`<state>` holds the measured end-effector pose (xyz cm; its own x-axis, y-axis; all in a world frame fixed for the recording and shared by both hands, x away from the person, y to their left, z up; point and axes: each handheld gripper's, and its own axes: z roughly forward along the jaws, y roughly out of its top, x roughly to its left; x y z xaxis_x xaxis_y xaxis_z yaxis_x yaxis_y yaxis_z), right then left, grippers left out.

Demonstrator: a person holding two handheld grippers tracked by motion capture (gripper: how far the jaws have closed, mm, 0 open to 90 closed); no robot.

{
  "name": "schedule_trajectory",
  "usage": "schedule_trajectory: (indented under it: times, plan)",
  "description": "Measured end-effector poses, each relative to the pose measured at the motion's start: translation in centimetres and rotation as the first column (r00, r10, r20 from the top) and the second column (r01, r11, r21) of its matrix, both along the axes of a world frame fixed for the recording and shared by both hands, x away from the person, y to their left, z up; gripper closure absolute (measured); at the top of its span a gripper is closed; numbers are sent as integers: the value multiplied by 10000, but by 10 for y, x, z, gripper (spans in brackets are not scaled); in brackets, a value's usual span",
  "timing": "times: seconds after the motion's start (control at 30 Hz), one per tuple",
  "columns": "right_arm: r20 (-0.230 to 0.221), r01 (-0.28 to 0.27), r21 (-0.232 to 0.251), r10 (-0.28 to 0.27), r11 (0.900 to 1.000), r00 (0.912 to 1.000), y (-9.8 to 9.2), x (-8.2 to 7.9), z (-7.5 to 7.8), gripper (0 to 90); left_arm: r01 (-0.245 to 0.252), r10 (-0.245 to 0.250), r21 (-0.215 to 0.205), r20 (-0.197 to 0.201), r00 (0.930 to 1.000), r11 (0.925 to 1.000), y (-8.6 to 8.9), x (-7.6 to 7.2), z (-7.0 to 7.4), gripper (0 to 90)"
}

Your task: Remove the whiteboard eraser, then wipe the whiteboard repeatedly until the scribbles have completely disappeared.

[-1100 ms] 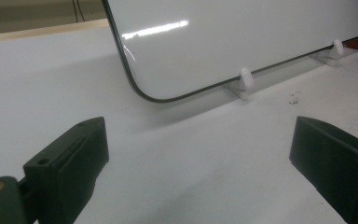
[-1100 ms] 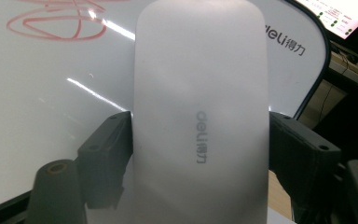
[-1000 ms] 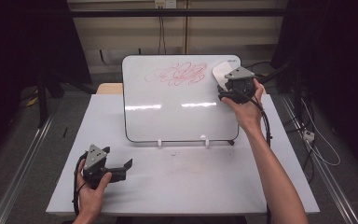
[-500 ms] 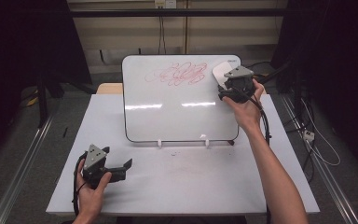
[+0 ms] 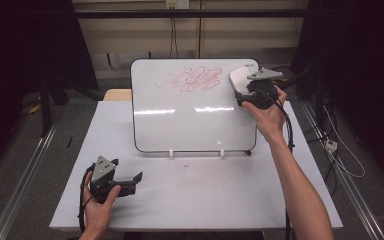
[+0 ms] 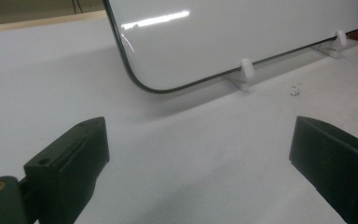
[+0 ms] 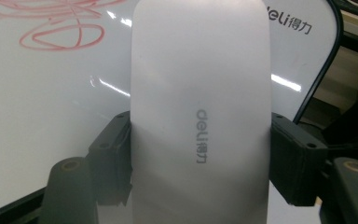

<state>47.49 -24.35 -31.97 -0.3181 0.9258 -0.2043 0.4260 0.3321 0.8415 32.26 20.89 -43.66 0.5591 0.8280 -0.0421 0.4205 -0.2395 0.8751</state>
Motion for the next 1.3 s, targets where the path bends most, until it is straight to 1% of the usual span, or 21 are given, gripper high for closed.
schedule_trajectory:
  times: [0.07, 0.13, 0.2, 0.23, 0.3, 0.37, 0.4, 0.47, 0.5, 0.53, 0.6, 0.63, 0.7, 0.8, 0.83, 0.9, 0.93, 0.97, 1.07, 1.2, 1.3]
  plan:
    - [24, -71, -39, 71, 10000, 10000, -1, -1, 0, 316, -63, 63, 19, -28, 10000, 10000, 1, 0, 0, 46]
    - [1, -118, 89, 118, 9999, 9999, -3, -2, 0, 315, -63, 64, 141, -23, 10000, 9999, 0, 1, -1, 45]
    - [123, -114, 119, 112, 9999, 9999, -4, -5, 0, 315, 16, -17, 197, 33, 10000, 9998, -1, 2, 0, 45]
    - [223, -196, 278, 190, 9994, 9996, -4, -8, 0, 315, 20, -20, 170, 18, 10000, 9999, -1, 3, 0, 45]
    - [404, -195, 268, 185, 9994, 9990, -5, -13, 2, 315, 25, -25, 55, -61, 10000, 10000, -1, 4, -1, 45]
    - [456, -256, 301, 242, 9992, 9987, -5, -17, 2, 315, 14, -13, 75, -155, 9999, 10000, -2, 4, -2, 46]
    - [576, -262, 288, 245, 9992, 9980, -6, -22, 3, 315, 7, -6, 96, -115, 9999, 10000, -2, 4, -2, 46]
    - [647, -300, 379, 275, 9988, 9975, -7, -24, 3, 315, 17, -17, 132, -48, 10000, 9999, -2, 3, -1, 46]
    - [799, -328, 397, 296, 9987, 9964, -7, -28, 3, 315, 41, -41, 98, -5, 10000, 9999, -3, 3, -1, 46]
    - [799, -328, 397, 296, 9987, 9964, -7, -28, 3, 315, 38, -38, 114, -2, 10000, 9999, -3, 3, -1, 46]
    - [962, -316, 340, 282, 9989, 9950, -6, -31, 2, 315, 43, -43, 162, -11, 10000, 9999, -3, 3, 0, 46]
    - [1101, -380, 411, 333, 9984, 9934, -5, -35, 2, 315, 36, -36, 165, -9, 10000, 9999, -3, 3, 0, 46]
    - [1111, -432, 429, 382, 9981, 9931, -4, -37, 1, 316, 35, -35, 89, -35, 10000, 10000, -3, 3, 0, 46]
    - [1190, -565, 326, 522, 9979, 9915, 0, -40, 0, 316, -42, 43, 149, -65, 10000, 9999, -1, 3, -1, 47]
    - [1226, -587, 295, 547, 9978, 9909, 1, -41, 0, 315, -83, 83, 53, -60, 9999, 10000, -1, 3, -1, 46]
    - [1259, -670, 288, 629, 9973, 9900, 3, -41, -1, 315, -138, 139, 120, -68, 9999, 9998, 0, 3, -1, 46]
    - [1248, -720, 123, 700, 9973, 9897, 7, -42, -1, 315, -136, 137, 103, -72, 9999, 9999, 0, 3, -1, 46]
    - [1248, -720, 123, 700, 9973, 9897, 7, -42, -1, 315, -132, 132, 68, -54, 9999, 9999, 1, 3, -1, 46]
    - [1310, -896, -34, 893, 9960, 9873, 14, -42, -1, 316, -146, 147, 95, -110, 9998, 9998, 2, 5, -1, 46]
    - [1248, -1111, -222, 1130, 9936, 9857, 26, -41, -2, 315, -115, 114, -30, -185, 9998, 9999, 2, 7, -2, 46]
    - [1259, -1291, -409, 1333, 9908, 9830, 35, -41, -1, 316, -57, 57, 31, -154, 9999, 10000, 1, 6, -2, 47]
